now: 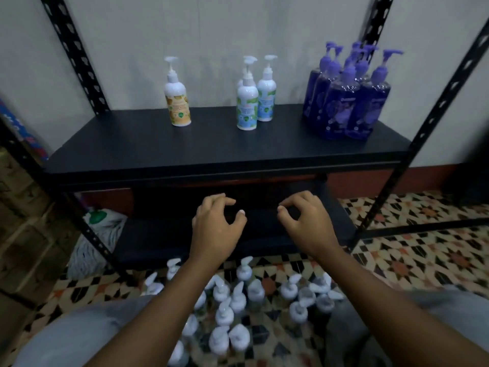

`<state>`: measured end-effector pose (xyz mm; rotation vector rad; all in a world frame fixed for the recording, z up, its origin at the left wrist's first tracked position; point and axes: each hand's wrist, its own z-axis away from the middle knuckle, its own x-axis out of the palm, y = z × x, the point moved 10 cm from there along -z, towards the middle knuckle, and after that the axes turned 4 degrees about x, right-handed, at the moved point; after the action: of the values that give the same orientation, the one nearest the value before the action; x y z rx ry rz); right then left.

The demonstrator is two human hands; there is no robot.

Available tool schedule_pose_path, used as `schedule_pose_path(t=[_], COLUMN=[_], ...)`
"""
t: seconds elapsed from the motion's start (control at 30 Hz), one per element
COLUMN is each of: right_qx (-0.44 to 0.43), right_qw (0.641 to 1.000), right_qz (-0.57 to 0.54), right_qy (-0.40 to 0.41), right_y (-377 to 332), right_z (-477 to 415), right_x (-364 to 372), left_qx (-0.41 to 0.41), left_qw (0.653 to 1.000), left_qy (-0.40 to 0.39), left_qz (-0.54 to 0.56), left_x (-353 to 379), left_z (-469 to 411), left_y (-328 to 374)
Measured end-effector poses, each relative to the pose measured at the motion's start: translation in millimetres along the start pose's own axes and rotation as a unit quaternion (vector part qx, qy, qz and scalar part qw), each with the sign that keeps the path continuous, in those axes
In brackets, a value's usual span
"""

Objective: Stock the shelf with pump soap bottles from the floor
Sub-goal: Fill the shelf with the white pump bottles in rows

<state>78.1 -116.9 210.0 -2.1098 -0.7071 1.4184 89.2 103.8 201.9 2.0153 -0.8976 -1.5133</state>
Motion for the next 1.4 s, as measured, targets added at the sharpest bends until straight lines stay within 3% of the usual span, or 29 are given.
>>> schedule_pose_path(t=[0.2,0.3,0.47,0.63,0.77,0.93,1.03,1.17,1.3,1.4], right_qx=[0.221,0.348,0.478,0.513,0.5,0.504,0.486,0.469,0.496,0.508], right_qw=[0.973,0.932,0.866,0.837,0.846,0.847,0.857,0.867,0.86,0.846], right_qz=[-0.028,-0.035,-0.054,-0.084,-0.144,-0.133,-0.106,-0.076,-0.102,-0.147], right_qy=[-0.064,-0.099,-0.137,-0.17,-0.113,-0.102,-0.135,-0.149,-0.071,-0.058], right_y=[124.4,182.1,245.3,280.6,294.9,314.1,336.5,334.0,306.5,285.6], right_z=[95.3,151.4,228.5,250.2,240.9,236.7,238.5,225.2,223.8,223.3], right_x=[22.8,48.1,104.2,143.9,174.0,201.5,222.4,218.3,179.8,160.3], left_qx=[-0.052,-0.091,-0.149,-0.151,-0.135,-0.094,-0.085,-0.081,-0.063,-0.037], left_qw=[0.982,0.961,0.934,0.923,0.916,0.898,0.895,0.903,0.907,0.914], left_qy=[-0.175,-0.252,-0.319,-0.352,-0.376,-0.429,-0.436,-0.419,-0.414,-0.401], left_qz=[0.055,0.061,0.054,0.038,0.016,-0.043,-0.039,-0.045,-0.053,-0.052], left_x=[128.5,185.8,255.1,307.3,348.2,389.5,405.6,405.0,377.4,344.4], left_z=[68.1,102.0,138.5,130.0,108.4,91.7,90.1,91.1,98.4,86.8], left_y=[-7.6,-24.7,-59.8,-90.2,-119.8,-134.5,-138.5,-140.7,-128.5,-105.5])
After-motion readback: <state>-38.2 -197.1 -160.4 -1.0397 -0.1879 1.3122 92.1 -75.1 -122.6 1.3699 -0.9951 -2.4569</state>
